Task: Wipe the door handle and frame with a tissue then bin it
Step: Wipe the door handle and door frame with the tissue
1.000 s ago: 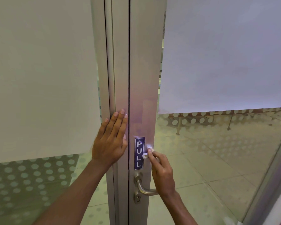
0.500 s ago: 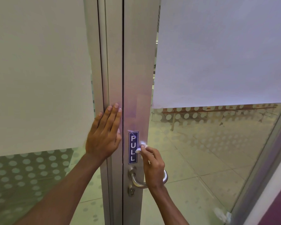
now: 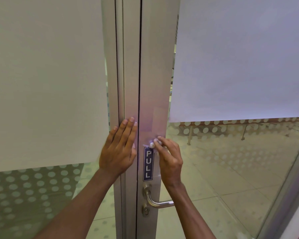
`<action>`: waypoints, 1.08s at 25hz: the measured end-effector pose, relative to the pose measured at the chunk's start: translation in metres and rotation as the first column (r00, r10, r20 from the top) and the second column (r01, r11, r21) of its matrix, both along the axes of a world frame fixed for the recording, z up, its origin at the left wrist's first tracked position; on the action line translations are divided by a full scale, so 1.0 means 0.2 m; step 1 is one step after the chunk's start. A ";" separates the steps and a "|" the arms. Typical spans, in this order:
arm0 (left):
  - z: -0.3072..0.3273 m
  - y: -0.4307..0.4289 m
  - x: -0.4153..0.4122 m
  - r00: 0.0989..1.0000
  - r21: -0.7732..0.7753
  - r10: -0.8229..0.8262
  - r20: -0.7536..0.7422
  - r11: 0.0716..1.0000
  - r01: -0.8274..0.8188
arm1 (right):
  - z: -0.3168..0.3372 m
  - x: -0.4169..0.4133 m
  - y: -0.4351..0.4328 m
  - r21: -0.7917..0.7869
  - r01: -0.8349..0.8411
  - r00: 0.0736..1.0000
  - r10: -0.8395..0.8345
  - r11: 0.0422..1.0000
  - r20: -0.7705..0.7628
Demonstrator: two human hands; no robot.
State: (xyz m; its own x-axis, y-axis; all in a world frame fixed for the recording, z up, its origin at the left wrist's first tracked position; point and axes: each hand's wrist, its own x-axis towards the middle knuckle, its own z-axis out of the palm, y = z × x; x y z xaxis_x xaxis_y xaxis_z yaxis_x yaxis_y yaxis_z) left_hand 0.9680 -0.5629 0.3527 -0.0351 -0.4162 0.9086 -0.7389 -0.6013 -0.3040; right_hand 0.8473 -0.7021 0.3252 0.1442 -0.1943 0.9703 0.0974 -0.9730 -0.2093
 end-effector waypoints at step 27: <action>0.00 0.00 -0.01 1.000 -0.012 0.001 0.015 1.000 0.000 | 0.02 0.06 -0.05 -0.396 0.114 0.852 -0.295 0.911 -0.432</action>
